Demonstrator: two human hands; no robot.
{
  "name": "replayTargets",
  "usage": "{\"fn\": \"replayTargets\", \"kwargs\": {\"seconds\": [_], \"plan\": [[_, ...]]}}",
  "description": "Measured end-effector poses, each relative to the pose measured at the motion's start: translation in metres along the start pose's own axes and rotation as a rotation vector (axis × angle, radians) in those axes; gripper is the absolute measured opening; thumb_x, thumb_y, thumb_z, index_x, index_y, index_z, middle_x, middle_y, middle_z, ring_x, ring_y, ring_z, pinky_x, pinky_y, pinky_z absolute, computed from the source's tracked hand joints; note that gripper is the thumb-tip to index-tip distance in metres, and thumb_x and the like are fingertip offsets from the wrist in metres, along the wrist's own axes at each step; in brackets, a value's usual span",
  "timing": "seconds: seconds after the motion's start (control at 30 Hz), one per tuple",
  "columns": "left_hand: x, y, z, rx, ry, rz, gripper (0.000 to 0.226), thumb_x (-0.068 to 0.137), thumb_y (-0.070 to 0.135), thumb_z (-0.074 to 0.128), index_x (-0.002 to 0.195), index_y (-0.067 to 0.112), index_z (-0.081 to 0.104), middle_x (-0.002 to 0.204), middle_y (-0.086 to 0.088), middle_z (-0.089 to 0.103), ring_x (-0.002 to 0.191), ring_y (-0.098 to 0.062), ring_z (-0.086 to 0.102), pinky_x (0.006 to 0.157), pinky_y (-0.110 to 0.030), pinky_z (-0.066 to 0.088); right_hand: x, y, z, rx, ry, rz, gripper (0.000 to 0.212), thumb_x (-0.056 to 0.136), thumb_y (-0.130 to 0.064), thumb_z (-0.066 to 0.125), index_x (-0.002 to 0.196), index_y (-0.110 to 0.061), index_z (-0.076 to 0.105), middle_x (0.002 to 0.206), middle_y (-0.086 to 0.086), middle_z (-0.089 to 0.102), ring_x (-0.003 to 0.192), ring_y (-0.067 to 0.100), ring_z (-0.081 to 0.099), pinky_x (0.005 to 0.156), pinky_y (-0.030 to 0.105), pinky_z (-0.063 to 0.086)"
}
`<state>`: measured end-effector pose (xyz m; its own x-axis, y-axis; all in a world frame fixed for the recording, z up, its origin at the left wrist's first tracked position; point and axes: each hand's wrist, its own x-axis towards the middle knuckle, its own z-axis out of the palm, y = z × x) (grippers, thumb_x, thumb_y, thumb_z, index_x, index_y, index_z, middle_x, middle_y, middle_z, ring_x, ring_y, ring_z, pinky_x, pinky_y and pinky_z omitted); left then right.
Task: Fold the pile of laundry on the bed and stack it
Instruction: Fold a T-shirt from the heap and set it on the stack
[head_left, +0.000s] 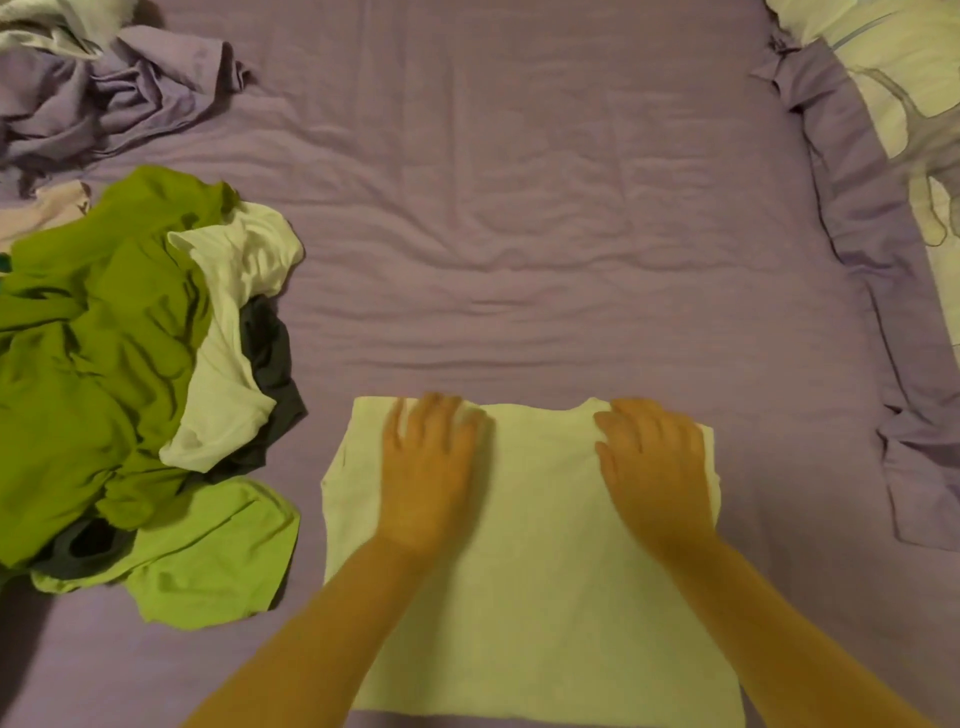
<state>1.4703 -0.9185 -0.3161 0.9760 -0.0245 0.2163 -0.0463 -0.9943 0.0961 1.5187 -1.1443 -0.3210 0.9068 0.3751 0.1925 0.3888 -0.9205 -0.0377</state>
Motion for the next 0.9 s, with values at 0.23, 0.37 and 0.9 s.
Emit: {"fn": "replayTargets", "kwargs": {"seconds": [0.23,0.37,0.9], "plan": [[-0.038,0.034,0.039,-0.029,-0.396,0.097,0.063,0.097,0.057,0.018,0.151,0.026,0.025,0.159,-0.006,0.016,0.145,-0.038,0.011,0.111,-0.063,0.009,-0.033,-0.009,0.025,0.038,-0.352,-0.071,0.062,0.097,-0.057,0.015,0.144,-0.023,0.037,0.15,0.01,0.036,0.14,0.034,0.03,0.11,0.06,0.025],[-0.035,0.027,0.043,0.0,-0.457,0.064,0.07,0.093,0.067,0.007,0.153,0.031,0.006,0.161,-0.006,-0.002,0.147,-0.035,-0.006,0.113,-0.063,0.0,-0.03,-0.004,0.025,0.047,-0.415,-0.089,0.063,0.096,-0.059,0.013,0.147,-0.025,0.029,0.154,0.009,0.028,0.143,0.033,0.022,0.112,0.06,0.021],[-0.147,0.07,0.022,-0.092,-0.375,-0.003,0.067,0.095,0.062,0.028,0.151,0.026,0.023,0.16,-0.006,0.014,0.147,-0.035,0.01,0.112,-0.065,0.009,-0.144,-0.011,-0.004,0.057,-0.414,-0.011,0.064,0.093,-0.062,0.025,0.147,-0.028,0.033,0.155,0.01,0.026,0.144,0.034,0.02,0.112,0.06,0.016]]}}
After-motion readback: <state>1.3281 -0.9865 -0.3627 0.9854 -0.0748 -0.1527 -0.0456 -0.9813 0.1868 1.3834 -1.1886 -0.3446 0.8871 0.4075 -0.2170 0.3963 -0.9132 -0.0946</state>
